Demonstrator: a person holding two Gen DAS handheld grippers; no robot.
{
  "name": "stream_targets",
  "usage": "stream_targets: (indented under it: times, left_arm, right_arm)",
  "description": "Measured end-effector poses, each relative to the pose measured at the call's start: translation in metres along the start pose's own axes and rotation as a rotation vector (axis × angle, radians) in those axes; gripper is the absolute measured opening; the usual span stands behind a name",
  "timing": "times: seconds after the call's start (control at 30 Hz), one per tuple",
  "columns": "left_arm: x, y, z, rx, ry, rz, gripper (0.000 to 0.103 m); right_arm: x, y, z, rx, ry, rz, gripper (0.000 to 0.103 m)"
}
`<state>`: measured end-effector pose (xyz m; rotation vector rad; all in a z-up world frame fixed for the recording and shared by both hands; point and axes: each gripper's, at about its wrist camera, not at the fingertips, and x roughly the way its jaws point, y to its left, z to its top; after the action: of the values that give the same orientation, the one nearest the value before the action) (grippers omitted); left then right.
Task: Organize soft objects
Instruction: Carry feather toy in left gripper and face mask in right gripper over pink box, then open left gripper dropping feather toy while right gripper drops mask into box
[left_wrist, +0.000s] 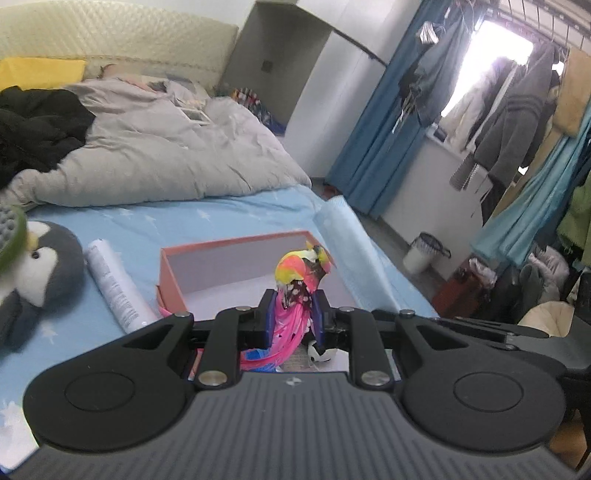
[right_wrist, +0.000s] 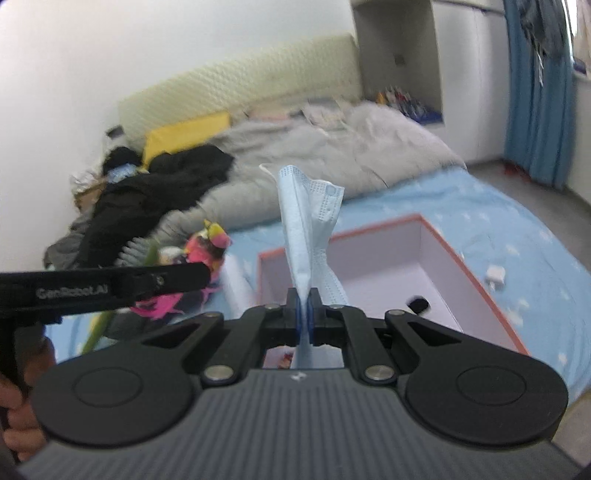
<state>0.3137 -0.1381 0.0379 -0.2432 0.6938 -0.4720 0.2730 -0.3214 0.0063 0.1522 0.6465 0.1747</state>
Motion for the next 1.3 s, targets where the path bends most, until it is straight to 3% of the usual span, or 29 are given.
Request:
stream_targets:
  times: [0.43, 0.67, 0.83, 0.9, 0.97, 1.0, 1.3]
  left_arm:
    - [0.132, -0.009, -0.002, 0.085, 0.261, 0.053, 0.024]
    - [0.180, 0.005, -0.012, 0.029, 0.373, 0.104, 0.024]
    - [0.190, 0.008, -0.020, 0.036, 0.397, 0.108, 0.024]
    - [0.190, 0.008, -0.021, 0.033, 0.397, 0.111, 0.031]
    - [0.188, 0.007, -0.022, 0.028, 0.402, 0.126, 0.046]
    - [0.186, 0.007, -0.023, 0.032, 0.398, 0.128, 0.048]
    - [0.145, -0.004, -0.026, 0.058, 0.329, 0.127, 0.048]
  right_arm:
    - [0.074, -0.066, -0.010, 0.093, 0.233, -0.120, 0.007]
    - [0.100, -0.092, -0.021, 0.131, 0.318, -0.157, 0.009]
    - [0.103, -0.103, -0.032, 0.174, 0.342, -0.143, 0.010]
    - [0.104, -0.108, -0.034, 0.194, 0.351, -0.143, 0.016]
    - [0.104, -0.112, -0.036, 0.213, 0.353, -0.148, 0.042]
    - [0.104, -0.114, -0.037, 0.217, 0.350, -0.146, 0.044]
    - [0.080, -0.112, -0.044, 0.184, 0.287, -0.151, 0.042]
